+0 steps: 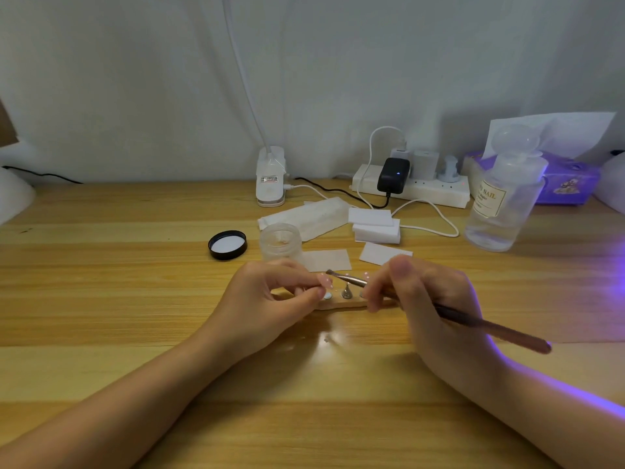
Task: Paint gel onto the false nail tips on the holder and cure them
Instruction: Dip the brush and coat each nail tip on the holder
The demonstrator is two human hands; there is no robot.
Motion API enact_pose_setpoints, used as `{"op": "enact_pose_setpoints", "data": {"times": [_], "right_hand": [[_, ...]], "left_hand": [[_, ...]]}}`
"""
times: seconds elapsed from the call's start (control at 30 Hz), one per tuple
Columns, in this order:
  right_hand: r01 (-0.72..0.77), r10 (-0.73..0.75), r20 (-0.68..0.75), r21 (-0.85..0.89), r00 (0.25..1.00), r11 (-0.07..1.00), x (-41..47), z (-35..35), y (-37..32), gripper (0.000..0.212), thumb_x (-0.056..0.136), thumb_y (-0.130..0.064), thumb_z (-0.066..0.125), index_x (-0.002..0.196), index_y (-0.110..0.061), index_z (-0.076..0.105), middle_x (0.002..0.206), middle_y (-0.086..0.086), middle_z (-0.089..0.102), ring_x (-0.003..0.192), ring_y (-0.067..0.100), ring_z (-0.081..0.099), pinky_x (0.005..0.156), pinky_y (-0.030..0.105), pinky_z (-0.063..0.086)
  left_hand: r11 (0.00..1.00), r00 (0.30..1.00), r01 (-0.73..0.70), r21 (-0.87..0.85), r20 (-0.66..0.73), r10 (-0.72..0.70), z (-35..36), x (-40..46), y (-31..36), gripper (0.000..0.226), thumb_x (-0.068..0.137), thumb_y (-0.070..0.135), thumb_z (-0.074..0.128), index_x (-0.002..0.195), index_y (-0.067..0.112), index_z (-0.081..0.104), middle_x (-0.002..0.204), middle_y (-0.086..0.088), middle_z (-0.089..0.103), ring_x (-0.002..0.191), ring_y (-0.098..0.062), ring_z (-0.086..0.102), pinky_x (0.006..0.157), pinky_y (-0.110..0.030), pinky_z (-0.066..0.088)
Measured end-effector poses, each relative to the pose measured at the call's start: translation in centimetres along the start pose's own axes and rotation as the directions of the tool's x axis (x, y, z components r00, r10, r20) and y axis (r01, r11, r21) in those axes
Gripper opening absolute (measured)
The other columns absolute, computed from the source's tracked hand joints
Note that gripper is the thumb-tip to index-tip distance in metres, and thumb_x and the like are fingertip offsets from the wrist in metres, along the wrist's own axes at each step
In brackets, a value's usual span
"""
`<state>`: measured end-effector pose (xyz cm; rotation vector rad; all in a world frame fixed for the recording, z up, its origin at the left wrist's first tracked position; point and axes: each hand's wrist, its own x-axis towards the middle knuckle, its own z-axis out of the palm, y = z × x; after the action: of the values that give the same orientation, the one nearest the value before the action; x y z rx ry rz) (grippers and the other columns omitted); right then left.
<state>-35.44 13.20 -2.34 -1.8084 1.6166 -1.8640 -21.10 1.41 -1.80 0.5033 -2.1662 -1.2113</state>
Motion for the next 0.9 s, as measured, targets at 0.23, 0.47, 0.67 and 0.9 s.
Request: {"op": "enact_pose_setpoints", "data": {"times": [0.23,0.47,0.67,0.9], "right_hand": [[-0.019,0.024,0.071,-0.073,0.997,0.997,0.12,0.14,-0.09,0.043,0.092,-0.053,0.032,0.069,-0.030,0.061,0.062,-0.003,0.062,0.065,0.010,0.061,0.061,0.032,0.048],[-0.078,0.079,-0.010,0.042,0.997,0.996,-0.13,-0.07,-0.13,0.050,0.089,-0.041,0.038,0.052,-0.013,0.058,0.052,0.011,0.052,0.044,0.005,0.047,0.048,0.020,0.038],[-0.004,0.012,0.081,-0.106,0.997,0.994,0.14,0.11,-0.01,0.047,0.093,-0.045,0.033,0.069,-0.020,0.065,0.061,-0.005,0.060,0.063,0.008,0.060,0.059,0.031,0.047],[-0.100,0.105,-0.101,0.051,0.989,0.994,-0.02,-0.20,-0.14,0.048,0.088,-0.037,0.039,0.053,-0.012,0.060,0.049,0.011,0.053,0.042,0.008,0.049,0.049,0.023,0.042]], "left_hand": [[1.000,1.000,0.001,0.015,0.005,-0.001,0.01,0.09,-0.13,0.020,0.076,0.005,0.070,0.079,0.024,0.075,0.067,0.006,0.061,0.063,-0.003,0.053,0.057,-0.016,0.042],[1.000,1.000,0.003,0.029,0.011,-0.003,-0.17,0.00,-0.02,0.020,0.076,0.007,0.070,0.083,0.025,0.075,0.074,0.007,0.067,0.063,0.001,0.052,0.055,-0.009,0.038],[1.000,1.000,0.008,0.017,-0.001,-0.008,0.00,0.02,0.01,0.022,0.075,0.006,0.070,0.078,0.028,0.075,0.072,0.007,0.065,0.064,-0.003,0.053,0.057,-0.015,0.042],[1.000,0.997,-0.002,-0.024,-0.080,0.000,0.05,0.00,-0.06,0.018,0.075,0.008,0.071,0.079,0.025,0.073,0.084,0.017,0.071,0.075,0.000,0.066,0.056,-0.009,0.048]]}}
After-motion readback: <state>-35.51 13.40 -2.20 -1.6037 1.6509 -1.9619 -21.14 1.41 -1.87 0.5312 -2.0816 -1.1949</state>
